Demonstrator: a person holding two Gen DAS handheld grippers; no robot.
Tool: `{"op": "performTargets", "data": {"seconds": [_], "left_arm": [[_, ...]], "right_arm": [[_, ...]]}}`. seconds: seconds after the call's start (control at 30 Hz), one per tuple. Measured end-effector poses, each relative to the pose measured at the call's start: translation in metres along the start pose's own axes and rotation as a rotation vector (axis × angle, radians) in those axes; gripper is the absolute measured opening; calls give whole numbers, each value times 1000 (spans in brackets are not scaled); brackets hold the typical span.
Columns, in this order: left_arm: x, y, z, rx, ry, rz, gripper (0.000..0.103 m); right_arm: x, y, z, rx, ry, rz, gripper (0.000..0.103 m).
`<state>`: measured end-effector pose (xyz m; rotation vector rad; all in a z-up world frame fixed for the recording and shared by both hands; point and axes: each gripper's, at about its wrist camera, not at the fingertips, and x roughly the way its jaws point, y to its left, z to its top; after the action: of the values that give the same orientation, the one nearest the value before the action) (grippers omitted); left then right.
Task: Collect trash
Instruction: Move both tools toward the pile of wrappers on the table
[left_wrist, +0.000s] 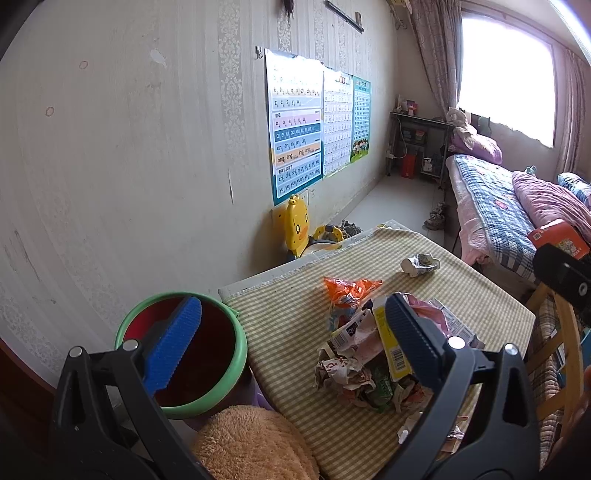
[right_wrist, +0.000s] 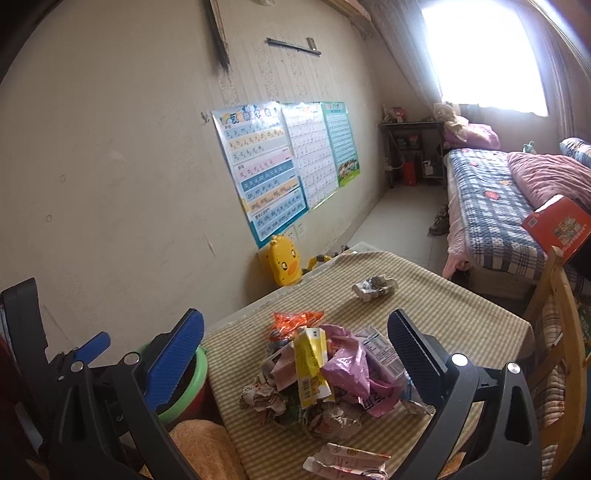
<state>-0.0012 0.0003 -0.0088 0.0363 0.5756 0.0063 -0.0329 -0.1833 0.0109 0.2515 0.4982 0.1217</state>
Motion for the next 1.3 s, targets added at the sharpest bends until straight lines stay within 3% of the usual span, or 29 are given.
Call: {"op": "performTargets", "data": {"seconds": [0.2, 0.37, 0.53, 0.77, 1.3], "left_arm": [[1, -4, 0, 11, 4, 0, 98], [2, 0, 0, -48, 15, -10, 98], [11, 0, -2, -17, 74, 8, 98], [9, -5, -5, 38, 58, 24, 98], [8, 2, -5, 0, 58, 34, 98]], "right_arm": [[-3, 0, -1, 4, -16, -9, 96], [-10, -2, 1, -6, -73, -56, 96], [-15, 1, 2, -44, -120, -96, 96], [-13, 0, 2, -14, -91, -63, 96], [-11, -3, -1, 6, -80, -85, 96]]}}
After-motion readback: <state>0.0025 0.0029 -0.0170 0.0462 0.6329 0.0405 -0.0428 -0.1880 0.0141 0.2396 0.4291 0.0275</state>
